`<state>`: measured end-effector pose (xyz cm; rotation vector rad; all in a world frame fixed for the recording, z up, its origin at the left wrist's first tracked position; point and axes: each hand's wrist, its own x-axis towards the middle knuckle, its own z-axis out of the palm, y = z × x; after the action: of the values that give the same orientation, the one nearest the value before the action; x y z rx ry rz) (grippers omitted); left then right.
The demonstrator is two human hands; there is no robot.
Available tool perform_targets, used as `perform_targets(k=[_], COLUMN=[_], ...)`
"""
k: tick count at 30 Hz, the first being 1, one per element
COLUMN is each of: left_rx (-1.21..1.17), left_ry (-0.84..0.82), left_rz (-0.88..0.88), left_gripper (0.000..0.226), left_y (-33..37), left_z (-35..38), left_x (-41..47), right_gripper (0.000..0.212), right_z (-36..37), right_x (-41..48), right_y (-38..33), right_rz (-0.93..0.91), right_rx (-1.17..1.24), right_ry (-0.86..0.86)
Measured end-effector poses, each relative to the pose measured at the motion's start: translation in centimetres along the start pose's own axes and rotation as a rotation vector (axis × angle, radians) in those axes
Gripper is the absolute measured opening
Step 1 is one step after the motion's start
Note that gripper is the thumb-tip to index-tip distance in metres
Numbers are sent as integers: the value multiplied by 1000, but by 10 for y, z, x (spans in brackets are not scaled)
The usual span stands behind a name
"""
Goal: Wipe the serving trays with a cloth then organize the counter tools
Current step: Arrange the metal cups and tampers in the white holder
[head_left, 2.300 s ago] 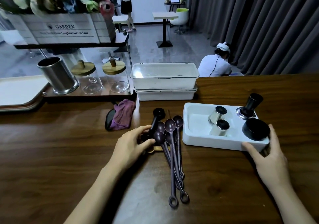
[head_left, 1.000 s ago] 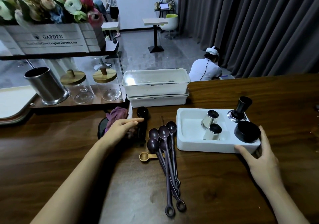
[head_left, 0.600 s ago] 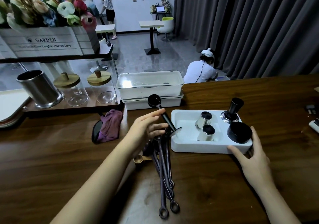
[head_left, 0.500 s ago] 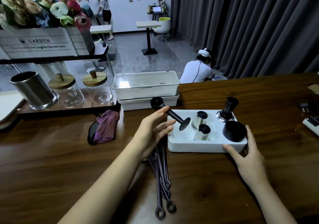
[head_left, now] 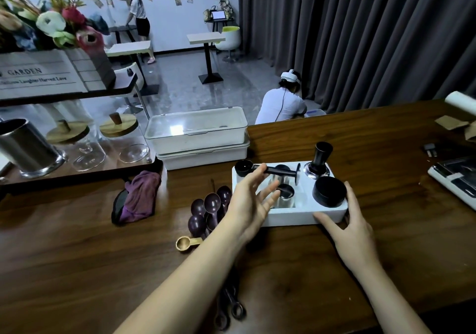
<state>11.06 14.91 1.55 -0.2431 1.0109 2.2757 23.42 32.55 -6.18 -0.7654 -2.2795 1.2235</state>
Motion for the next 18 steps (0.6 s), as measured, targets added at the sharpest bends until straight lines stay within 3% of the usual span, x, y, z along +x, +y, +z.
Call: perform_targets(k=[3, 6, 9, 12, 16, 18], left_rx=[23, 83, 261, 606, 1287, 1477], left_ry=[32, 31, 22, -28, -93, -102], left_rz=[-17, -39, -29, 56, 284, 358], left_gripper=[37, 25, 21, 40, 54, 59], left_y=[-1, 0, 3, 8, 17, 20], left_z=[0, -3, -5, -12, -25, -29], left_x=[3, 4, 5, 6, 8, 9], right_gripper=[96, 96, 97, 96, 96, 97], right_z=[0, 0, -1, -1, -1, -1], right_x=[-1, -1, 0, 0, 0, 0], right_y=[1, 1, 1, 1, 2, 2], right_rz=[-8, -20, -17, -16, -12, -9], right_rx=[6, 13, 17, 23, 30, 26], right_ry=[-4, -2, -8, -14, -20, -24])
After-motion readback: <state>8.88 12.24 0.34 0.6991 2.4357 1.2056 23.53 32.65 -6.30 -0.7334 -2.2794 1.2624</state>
